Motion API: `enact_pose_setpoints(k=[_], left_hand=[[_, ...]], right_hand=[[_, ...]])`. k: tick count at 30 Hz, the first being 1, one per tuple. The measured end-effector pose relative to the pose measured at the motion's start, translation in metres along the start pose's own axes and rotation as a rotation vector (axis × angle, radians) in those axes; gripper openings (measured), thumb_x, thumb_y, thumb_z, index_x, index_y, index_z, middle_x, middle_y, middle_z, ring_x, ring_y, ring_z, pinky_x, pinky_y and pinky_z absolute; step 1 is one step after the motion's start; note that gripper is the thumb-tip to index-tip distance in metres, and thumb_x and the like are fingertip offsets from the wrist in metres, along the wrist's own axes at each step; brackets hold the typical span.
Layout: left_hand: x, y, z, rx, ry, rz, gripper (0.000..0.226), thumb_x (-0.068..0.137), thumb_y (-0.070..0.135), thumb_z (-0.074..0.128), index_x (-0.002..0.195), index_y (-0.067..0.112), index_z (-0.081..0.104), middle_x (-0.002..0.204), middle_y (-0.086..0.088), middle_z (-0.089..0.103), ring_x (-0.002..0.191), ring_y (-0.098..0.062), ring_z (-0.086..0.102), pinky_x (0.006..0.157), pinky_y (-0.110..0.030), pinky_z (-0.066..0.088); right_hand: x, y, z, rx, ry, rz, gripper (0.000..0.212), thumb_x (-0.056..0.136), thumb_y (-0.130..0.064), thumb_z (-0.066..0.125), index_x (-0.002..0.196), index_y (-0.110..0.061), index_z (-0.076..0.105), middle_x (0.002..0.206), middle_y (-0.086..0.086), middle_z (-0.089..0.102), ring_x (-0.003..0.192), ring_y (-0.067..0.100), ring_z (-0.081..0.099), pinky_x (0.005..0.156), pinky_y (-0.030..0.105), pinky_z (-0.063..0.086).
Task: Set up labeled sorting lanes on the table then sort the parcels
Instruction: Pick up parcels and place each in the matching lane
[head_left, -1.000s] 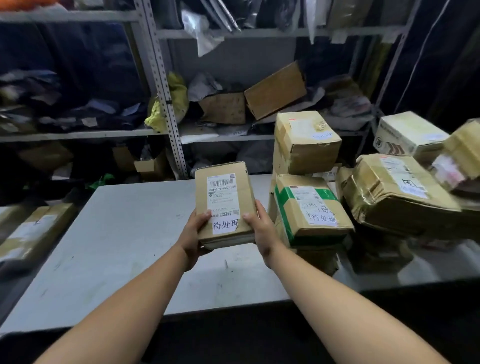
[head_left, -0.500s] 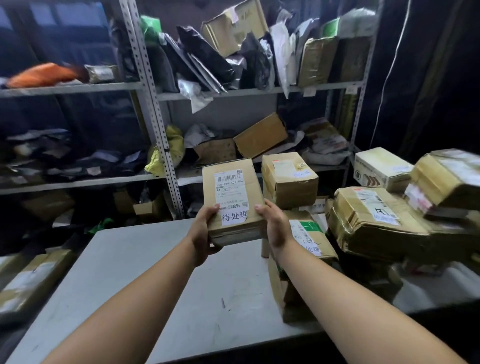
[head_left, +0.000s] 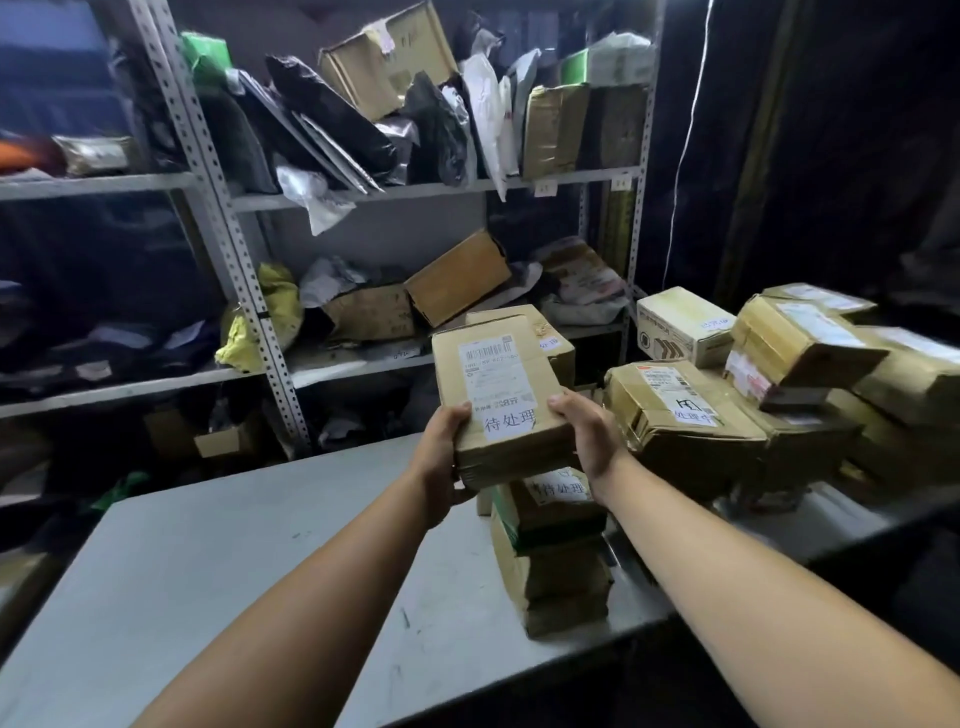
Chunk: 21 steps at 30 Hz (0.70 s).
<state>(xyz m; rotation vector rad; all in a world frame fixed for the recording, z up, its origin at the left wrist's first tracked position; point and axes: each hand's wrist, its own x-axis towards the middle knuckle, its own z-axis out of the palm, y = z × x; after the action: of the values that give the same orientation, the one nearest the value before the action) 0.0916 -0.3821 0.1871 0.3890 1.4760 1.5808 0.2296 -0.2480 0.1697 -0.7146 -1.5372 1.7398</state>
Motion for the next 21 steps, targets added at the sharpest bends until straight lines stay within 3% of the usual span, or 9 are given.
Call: enact_pose_setpoints(k=[3, 5, 11, 16, 21], left_hand=[[0.0, -0.002, 0.007, 0.022, 0.002, 0.011, 0.034, 0.093, 0.048, 0.05, 0.109, 0.021, 0.063, 0.099, -0.005, 0.072, 0.094, -0.021, 0.063, 0.079, -0.036, 0.048], [-0.001, -0.004, 0.009, 0.038, 0.001, 0.016, 0.035, 0.093, 0.05, 0.049, 0.107, 0.021, 0.063, 0.099, -0.005, 0.072, 0.094, -0.021, 0.063, 0.079, -0.035, 0.048], [-0.004, -0.015, 0.018, 0.128, -0.029, 0.081, 0.046, 0.094, 0.055, 0.047, 0.128, 0.026, 0.056, 0.119, -0.007, 0.068, 0.102, -0.022, 0.062, 0.076, -0.036, 0.047], [-0.008, -0.032, 0.027, 0.132, -0.038, 0.058, 0.048, 0.095, 0.058, 0.045, 0.13, 0.027, 0.054, 0.122, -0.007, 0.067, 0.108, -0.023, 0.061, 0.077, -0.036, 0.047], [-0.01, -0.032, 0.034, 0.158, 0.01, 0.068, 0.038, 0.1, 0.052, 0.041, 0.118, 0.022, 0.057, 0.115, -0.003, 0.066, 0.102, -0.019, 0.06, 0.075, -0.034, 0.045]], right_hand=[[0.001, 0.01, -0.007, 0.008, 0.073, 0.035, 0.091, 0.056, -0.068, 0.081, 0.135, -0.026, 0.065, 0.125, 0.008, 0.072, 0.114, 0.03, 0.069, 0.102, 0.053, 0.054], [-0.001, 0.015, -0.012, 0.015, 0.074, 0.029, 0.096, 0.053, -0.072, 0.081, 0.136, -0.029, 0.064, 0.127, 0.006, 0.071, 0.116, 0.03, 0.068, 0.101, 0.052, 0.054], [-0.018, 0.016, -0.027, 0.043, 0.068, -0.037, 0.087, 0.067, -0.057, 0.075, 0.142, -0.016, 0.058, 0.126, 0.013, 0.07, 0.114, 0.029, 0.069, 0.1, 0.048, 0.057], [-0.03, 0.016, -0.039, 0.034, 0.088, 0.0, 0.071, 0.073, -0.049, 0.071, 0.134, -0.013, 0.065, 0.119, 0.011, 0.074, 0.115, 0.031, 0.068, 0.104, 0.051, 0.053], [-0.037, 0.013, -0.036, 0.03, 0.142, 0.082, 0.04, 0.08, -0.042, 0.062, 0.107, -0.016, 0.074, 0.11, 0.014, 0.076, 0.11, 0.034, 0.068, 0.105, 0.052, 0.051]])
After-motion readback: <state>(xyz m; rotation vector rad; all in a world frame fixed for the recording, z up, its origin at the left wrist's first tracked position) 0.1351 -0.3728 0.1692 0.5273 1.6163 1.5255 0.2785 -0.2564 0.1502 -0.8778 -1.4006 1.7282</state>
